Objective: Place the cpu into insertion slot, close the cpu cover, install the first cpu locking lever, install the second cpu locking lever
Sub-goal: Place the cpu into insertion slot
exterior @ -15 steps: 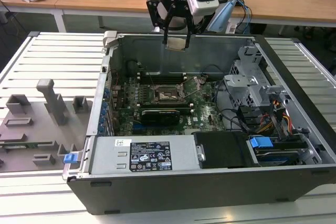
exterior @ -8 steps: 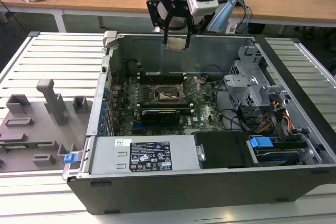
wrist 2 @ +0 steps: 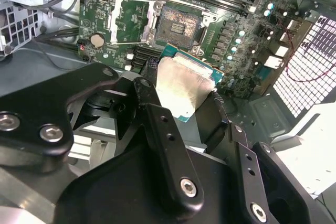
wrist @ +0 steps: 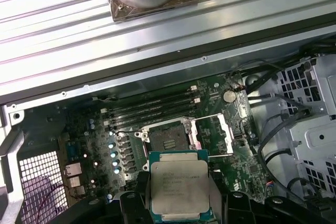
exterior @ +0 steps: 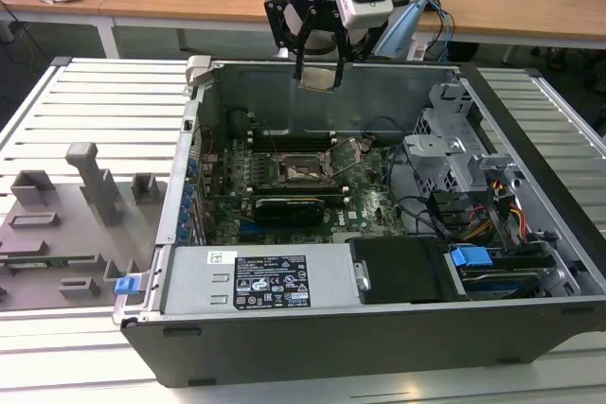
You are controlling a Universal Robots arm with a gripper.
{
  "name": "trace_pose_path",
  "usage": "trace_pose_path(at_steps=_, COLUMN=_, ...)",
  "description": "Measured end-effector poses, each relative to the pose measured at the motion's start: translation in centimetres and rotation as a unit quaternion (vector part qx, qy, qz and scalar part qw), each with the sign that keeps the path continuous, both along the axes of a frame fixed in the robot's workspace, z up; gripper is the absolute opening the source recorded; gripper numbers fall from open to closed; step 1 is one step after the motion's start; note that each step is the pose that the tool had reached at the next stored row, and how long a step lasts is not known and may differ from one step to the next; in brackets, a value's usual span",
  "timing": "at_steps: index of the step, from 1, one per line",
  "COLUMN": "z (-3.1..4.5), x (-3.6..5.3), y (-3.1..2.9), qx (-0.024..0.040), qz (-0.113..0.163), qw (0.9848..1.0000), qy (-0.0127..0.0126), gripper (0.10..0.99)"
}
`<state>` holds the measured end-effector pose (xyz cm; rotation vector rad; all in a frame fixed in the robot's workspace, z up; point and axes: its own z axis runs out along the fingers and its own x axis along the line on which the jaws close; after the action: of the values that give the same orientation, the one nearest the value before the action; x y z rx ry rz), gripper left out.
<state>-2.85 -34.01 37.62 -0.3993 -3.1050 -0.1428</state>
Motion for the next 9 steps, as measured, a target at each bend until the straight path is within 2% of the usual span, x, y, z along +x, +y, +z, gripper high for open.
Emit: trace_pose_path(at_steps=9, z=0.0, x=0.0, y=0.0, qx=0.0, qz=-0.008, qw=1.0, qy=0.0, gripper=0.537)
